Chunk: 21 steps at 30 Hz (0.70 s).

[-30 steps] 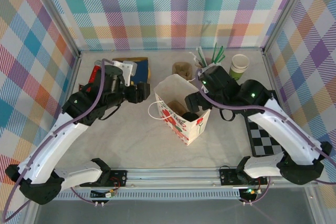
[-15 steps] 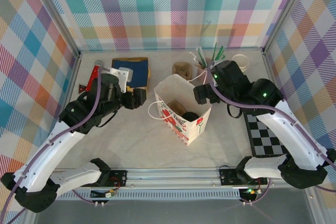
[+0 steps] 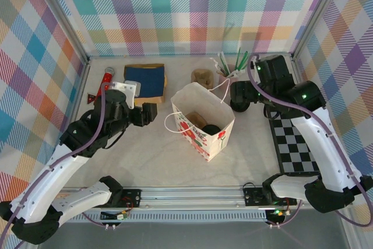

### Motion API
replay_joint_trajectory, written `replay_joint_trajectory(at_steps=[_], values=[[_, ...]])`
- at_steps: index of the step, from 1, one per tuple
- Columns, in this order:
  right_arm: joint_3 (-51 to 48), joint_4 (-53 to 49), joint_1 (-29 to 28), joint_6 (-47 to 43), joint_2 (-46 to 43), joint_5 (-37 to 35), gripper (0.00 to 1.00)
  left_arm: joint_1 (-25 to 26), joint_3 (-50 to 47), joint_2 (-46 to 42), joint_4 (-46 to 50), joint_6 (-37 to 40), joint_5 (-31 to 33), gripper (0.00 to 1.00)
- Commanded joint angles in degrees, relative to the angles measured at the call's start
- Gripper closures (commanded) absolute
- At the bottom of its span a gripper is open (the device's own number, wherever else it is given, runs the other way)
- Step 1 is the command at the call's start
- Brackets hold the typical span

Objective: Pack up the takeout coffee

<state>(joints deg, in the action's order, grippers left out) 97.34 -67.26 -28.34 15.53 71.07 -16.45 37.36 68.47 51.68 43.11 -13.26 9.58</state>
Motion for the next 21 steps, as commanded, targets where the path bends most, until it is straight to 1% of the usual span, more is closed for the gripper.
replay_joint_trajectory(at_steps=[1, 10, 17, 21], values=[[2.2, 1.5, 2.6, -1.0, 1.2, 3.3, 0.01, -0.4, -0.6, -0.4, -0.8, -1.0, 0.4, 0.26], [5.1, 2.2, 9.5, -1.4, 5.3, 6.3, 0.0, -0.9, -3.4, -1.7, -0.9, -2.5, -0.4, 0.26], [6.6, 3.5, 14.7, -1.1, 9.4, 9.9, 0.1, -1.2, -5.1, -2.7, -1.2, -3.4, -0.9, 0.27], [6.7, 4.6, 17.1, -1.1, 11.4, 11.9, 0.19, -1.4, -4.5, -2.7, -1.2, -3.4, -1.0, 0.27]])
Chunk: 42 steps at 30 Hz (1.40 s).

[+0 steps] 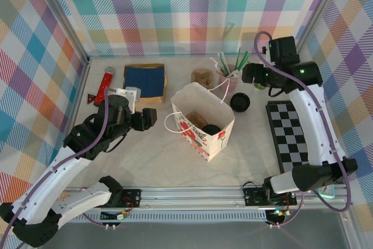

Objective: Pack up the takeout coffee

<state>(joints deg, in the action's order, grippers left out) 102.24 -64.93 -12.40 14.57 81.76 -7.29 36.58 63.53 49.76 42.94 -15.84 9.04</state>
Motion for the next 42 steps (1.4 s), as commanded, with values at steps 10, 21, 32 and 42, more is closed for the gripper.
replay_joint_trajectory(at_steps=[10, 21, 32, 42], values=[[3.5, 4.0, 3.3, -0.6, 5.5, 4.8, 0.43, -0.7, 1.0, 0.2, -1.0, -1.6, -1.1, 0.27], [6.7, 5.0, 3.4, -0.2, 13.3, 6.8, 0.46, -0.7, 0.5, 0.5, -1.0, -2.7, -1.9, 0.27], [13.4, 4.0, 3.5, -0.3, 22.3, 7.3, 0.5, -0.8, 0.7, -0.2, -0.2, -2.7, -1.8, 0.27], [14.9, 3.5, 3.5, -0.2, 26.6, 7.3, 0.53, -0.7, 0.8, -0.2, 0.0, -2.6, -1.6, 0.27]])
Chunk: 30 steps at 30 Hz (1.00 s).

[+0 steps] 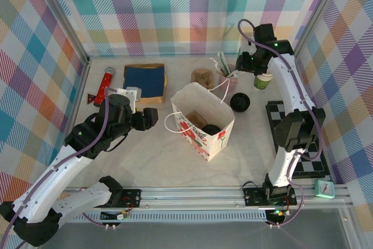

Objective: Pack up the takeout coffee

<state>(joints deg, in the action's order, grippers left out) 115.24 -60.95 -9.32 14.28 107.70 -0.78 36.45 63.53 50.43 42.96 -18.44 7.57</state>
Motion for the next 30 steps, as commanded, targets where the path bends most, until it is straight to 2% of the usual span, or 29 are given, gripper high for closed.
replay_joint_trajectory(at_steps=[1, 21, 30], values=[[1.8, -0.3, 0.4, 0.1, 1.0, 1.0, 0.53, -0.6, 0.7, -1.0, -0.1, 0.0, -0.2, 0.27], [3.0, 0.3, 0.4, 0.6, 4.8, 1.5, 0.64, -0.6, 0.7, -1.4, 0.1, 0.3, 0.3, 0.27], [4.4, 0.0, 0.4, 0.7, 5.8, 1.8, 0.78, -0.6, 1.2, -1.1, 0.1, 0.8, 0.6, 0.28]])
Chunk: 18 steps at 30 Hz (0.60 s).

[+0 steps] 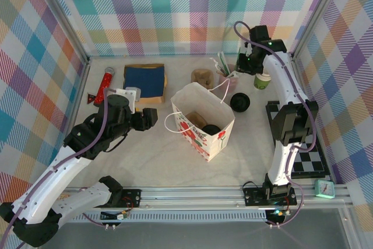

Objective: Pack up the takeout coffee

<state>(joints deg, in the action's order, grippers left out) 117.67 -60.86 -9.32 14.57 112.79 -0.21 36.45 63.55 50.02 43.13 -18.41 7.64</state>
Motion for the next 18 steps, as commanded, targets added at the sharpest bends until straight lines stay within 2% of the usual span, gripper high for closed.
replay_joint_trajectory(at_steps=[1, 11, 18], values=[[2.1, -0.1, 0.5, 0.4, 0.8, 1.4, 0.79, -0.6, 1.4, -0.6, 0.0, 0.8, 0.6, 0.27], [1.8, -0.6, 0.4, 0.5, -0.6, 1.9, 0.94, -0.6, 2.0, -0.8, 0.3, 0.8, 0.6, 0.28], [1.4, -0.7, 0.4, 0.5, -3.5, 1.8, 0.97, -0.6, 2.1, -1.0, 0.2, 0.7, 0.6, 0.27]])
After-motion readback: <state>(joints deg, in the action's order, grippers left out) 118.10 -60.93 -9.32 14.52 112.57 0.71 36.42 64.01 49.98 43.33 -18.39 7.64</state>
